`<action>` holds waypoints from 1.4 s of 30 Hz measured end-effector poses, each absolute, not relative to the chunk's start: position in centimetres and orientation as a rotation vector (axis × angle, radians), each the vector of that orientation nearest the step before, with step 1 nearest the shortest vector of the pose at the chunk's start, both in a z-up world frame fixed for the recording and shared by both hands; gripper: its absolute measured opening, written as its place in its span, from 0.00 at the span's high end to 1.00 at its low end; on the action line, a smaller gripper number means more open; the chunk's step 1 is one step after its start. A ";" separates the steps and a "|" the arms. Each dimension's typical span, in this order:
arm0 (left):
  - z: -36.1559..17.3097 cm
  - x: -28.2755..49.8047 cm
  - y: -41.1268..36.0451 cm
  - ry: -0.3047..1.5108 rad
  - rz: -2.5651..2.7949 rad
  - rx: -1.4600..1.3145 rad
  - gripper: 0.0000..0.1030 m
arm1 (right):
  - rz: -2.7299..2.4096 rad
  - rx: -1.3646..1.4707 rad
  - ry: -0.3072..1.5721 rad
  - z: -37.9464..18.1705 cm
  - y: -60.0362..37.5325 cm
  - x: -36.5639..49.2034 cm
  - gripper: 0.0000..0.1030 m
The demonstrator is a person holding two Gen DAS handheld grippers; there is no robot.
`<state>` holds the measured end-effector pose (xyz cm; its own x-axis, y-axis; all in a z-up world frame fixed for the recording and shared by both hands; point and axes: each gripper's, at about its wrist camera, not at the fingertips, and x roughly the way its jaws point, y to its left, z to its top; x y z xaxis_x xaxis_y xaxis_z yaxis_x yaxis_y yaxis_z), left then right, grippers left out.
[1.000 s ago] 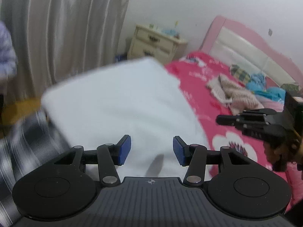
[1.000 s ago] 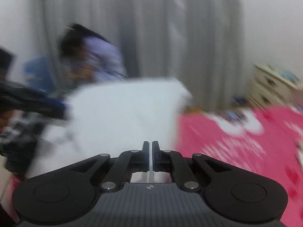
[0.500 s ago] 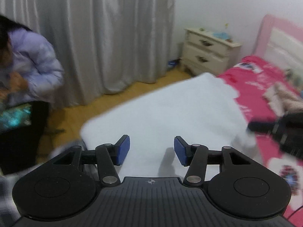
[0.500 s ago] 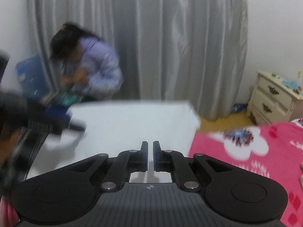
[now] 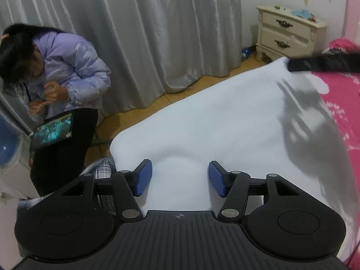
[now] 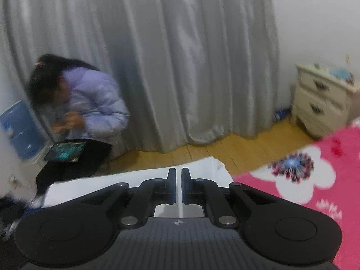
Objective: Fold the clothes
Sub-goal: 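Press and smooth the white shirt on the stack with both open grippers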
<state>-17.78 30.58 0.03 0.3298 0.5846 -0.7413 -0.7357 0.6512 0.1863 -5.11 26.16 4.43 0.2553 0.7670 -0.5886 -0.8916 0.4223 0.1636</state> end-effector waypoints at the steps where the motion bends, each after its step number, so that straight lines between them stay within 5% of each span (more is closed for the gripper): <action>1: 0.0 -17.7 30.6 0.881 0.872 -0.192 0.45 | 1.094 -0.255 0.677 3.6 26.8 -4.7 0.98; 12: 0.0 -18.0 31.1 0.882 0.873 -0.200 0.43 | 1.346 -0.259 0.751 7.5 21.4 -6.5 0.93; 20: 0.2 -17.9 30.6 0.890 0.876 -0.174 0.43 | 1.268 -0.461 0.821 2.7 19.5 -9.3 0.97; 26: 0.9 -17.9 29.9 0.902 0.885 -0.140 0.43 | 1.357 -0.444 0.832 5.8 15.4 -10.7 0.93; 36: 0.6 -26.0 22.4 0.883 0.603 -0.153 0.43 | 1.361 -0.468 0.983 1.4 13.6 -14.4 0.97; 39: 0.5 -26.9 20.9 0.821 0.604 -0.175 0.43 | 1.308 -0.444 1.002 2.8 12.3 -14.3 0.91; 42: 1.4 -27.5 20.5 0.762 0.604 -0.261 0.34 | 1.242 -0.450 1.002 3.6 10.9 -14.7 0.87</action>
<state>-27.52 20.55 1.36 0.5656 0.4156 -0.7123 -0.5983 0.8013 -0.0076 -14.74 10.86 3.63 -0.0075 0.5679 -0.8231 -0.9245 0.3097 0.2222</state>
